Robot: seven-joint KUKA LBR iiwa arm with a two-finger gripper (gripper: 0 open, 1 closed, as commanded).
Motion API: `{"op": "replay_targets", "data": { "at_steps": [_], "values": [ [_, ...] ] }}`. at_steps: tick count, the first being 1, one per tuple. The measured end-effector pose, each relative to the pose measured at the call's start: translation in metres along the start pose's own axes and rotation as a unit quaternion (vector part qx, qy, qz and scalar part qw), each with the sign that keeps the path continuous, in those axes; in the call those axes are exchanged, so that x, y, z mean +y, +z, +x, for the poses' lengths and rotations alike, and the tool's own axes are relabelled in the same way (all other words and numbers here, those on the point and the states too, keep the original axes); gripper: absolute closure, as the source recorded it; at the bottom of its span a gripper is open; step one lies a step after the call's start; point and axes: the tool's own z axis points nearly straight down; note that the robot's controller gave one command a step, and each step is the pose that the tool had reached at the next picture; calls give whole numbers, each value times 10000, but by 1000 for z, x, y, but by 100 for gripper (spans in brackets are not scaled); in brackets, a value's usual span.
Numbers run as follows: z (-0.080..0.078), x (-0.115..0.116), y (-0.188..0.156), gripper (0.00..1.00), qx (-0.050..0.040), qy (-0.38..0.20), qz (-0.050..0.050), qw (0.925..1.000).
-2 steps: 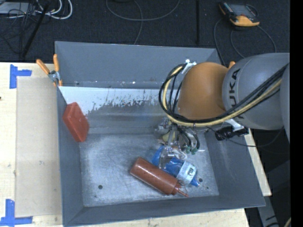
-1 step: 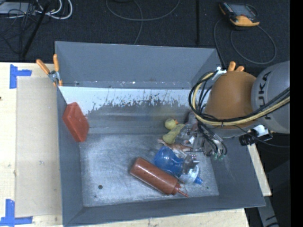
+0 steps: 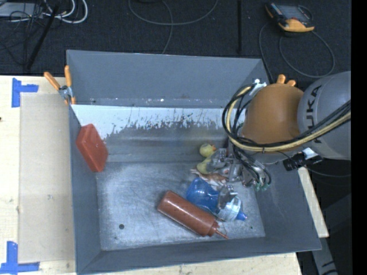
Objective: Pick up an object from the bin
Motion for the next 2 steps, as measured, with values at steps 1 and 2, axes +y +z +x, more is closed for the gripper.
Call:
{"op": "replay_targets", "data": {
  "at_steps": [1,2],
  "values": [
    [-3,3,35,0,36,1019,-38,9948],
    [-11,9,48,100,57,2026,-89,9792]
  ]
}}
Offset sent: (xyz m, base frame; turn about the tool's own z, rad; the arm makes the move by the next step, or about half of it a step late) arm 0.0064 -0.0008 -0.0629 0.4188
